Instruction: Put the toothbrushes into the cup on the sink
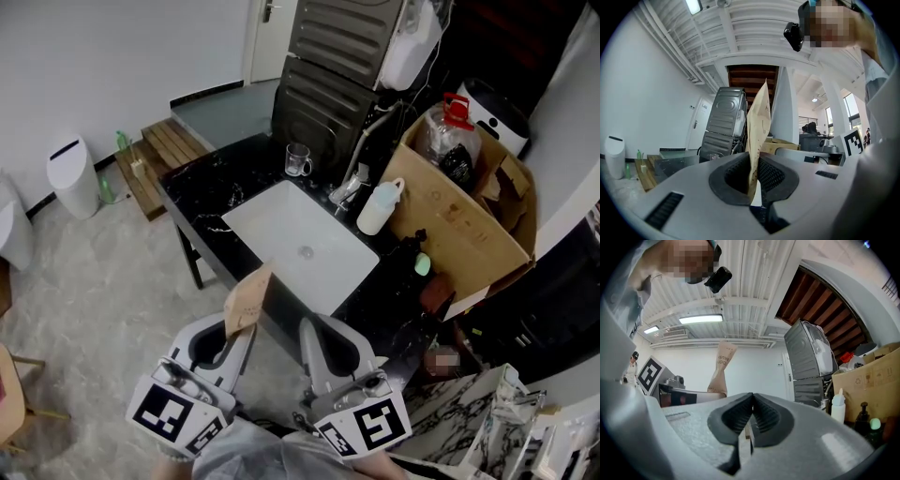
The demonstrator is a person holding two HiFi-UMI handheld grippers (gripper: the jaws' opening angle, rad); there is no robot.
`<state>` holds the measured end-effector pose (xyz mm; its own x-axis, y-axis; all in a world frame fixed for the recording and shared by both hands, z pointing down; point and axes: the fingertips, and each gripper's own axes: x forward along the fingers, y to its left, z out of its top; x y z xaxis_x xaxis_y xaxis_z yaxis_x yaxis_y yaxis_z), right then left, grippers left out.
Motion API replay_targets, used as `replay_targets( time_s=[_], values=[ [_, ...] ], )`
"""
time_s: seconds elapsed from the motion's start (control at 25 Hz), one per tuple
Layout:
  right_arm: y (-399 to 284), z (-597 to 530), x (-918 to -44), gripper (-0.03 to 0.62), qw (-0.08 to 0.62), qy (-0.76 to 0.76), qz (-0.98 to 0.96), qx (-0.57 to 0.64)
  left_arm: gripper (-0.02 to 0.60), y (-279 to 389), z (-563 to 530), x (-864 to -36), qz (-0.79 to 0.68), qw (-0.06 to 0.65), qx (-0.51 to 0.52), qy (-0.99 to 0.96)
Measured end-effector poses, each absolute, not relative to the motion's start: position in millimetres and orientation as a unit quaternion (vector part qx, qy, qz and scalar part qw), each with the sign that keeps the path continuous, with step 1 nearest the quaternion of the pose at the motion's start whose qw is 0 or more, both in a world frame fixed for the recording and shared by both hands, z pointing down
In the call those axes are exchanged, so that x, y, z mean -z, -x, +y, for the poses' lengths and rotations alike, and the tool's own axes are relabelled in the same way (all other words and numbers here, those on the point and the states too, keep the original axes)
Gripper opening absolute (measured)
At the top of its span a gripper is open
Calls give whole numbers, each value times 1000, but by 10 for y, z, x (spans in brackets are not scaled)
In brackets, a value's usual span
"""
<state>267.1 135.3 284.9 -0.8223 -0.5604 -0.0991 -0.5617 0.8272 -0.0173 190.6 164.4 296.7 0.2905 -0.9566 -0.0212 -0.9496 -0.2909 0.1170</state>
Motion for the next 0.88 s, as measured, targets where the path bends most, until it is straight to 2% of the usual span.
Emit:
replay_targets(
  time_s=[0.88],
  values=[
    [-767,738,-2810,-2,38,323,945,-15,32,45,1047,-2941,-576,45,38,-815]
  ],
)
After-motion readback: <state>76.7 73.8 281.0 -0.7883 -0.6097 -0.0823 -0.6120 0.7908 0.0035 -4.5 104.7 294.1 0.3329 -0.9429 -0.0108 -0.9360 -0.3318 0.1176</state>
